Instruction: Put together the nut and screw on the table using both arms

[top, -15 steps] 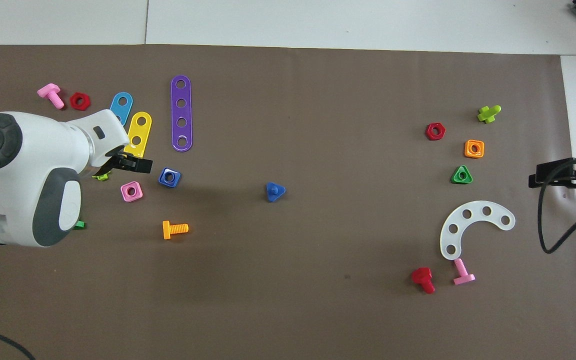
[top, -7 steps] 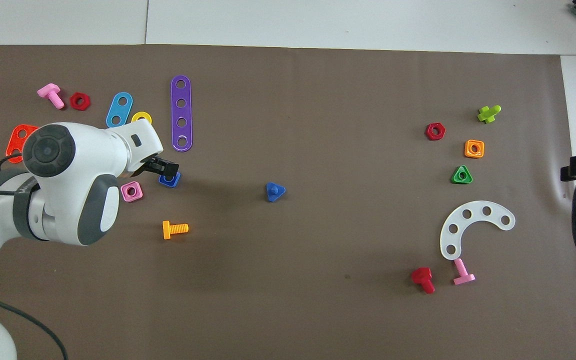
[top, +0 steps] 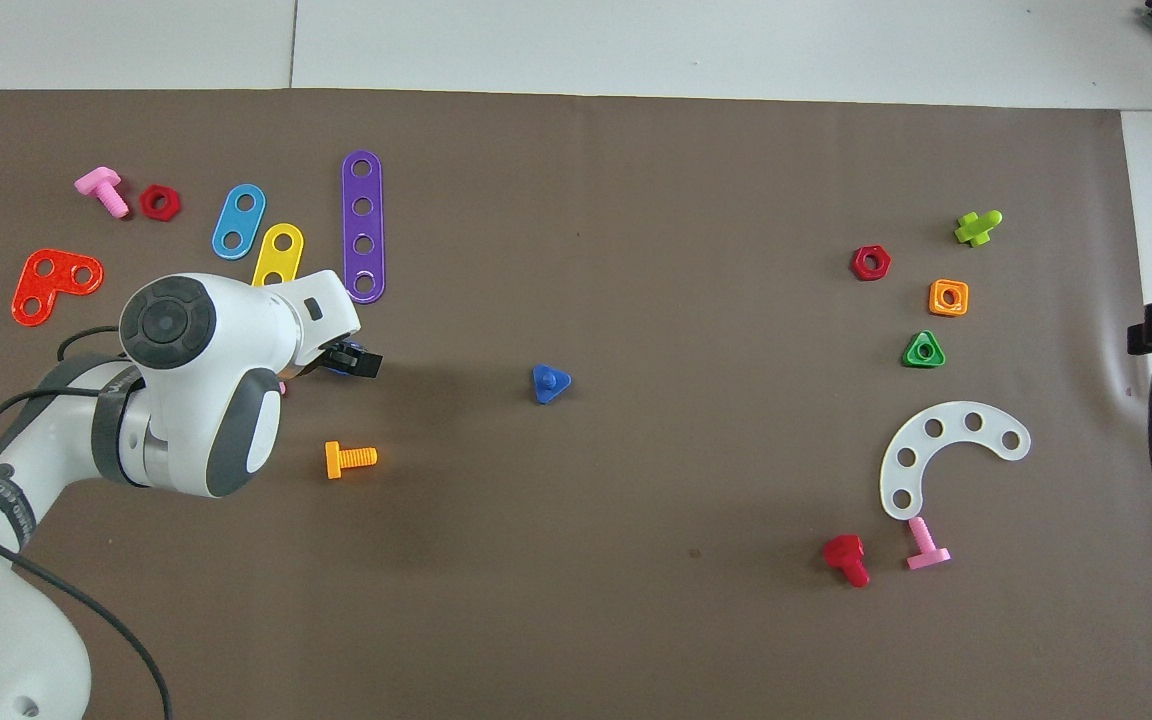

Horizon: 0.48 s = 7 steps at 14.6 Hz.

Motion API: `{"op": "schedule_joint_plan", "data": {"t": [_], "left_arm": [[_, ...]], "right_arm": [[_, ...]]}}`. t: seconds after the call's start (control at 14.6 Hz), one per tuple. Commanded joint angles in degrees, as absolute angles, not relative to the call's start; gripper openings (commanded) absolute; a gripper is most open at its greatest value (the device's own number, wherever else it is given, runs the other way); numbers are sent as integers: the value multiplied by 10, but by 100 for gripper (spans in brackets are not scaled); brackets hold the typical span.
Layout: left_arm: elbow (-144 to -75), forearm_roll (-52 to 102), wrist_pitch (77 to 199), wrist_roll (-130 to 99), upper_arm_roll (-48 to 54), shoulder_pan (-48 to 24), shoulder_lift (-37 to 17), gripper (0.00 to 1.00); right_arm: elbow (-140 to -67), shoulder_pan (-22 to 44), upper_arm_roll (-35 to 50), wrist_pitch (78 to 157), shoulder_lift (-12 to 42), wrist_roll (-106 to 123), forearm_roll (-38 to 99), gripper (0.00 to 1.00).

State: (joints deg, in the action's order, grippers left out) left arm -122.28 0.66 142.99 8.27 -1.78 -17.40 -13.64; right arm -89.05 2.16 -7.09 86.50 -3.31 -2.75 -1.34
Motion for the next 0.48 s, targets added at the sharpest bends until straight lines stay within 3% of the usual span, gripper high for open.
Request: {"op": "schedule_joint_plan", "data": {"t": [0.0, 0.41], "left_arm": [[-1237, 1, 1451, 83, -27, -183, -136, 99], [-1238, 1, 1465, 83, -27, -182, -142, 91]], "right_arm": [[-881, 21, -67, 858, -25, -18, -18, 100], [-889, 12, -66, 858, -29, -16, -17, 100]]}}
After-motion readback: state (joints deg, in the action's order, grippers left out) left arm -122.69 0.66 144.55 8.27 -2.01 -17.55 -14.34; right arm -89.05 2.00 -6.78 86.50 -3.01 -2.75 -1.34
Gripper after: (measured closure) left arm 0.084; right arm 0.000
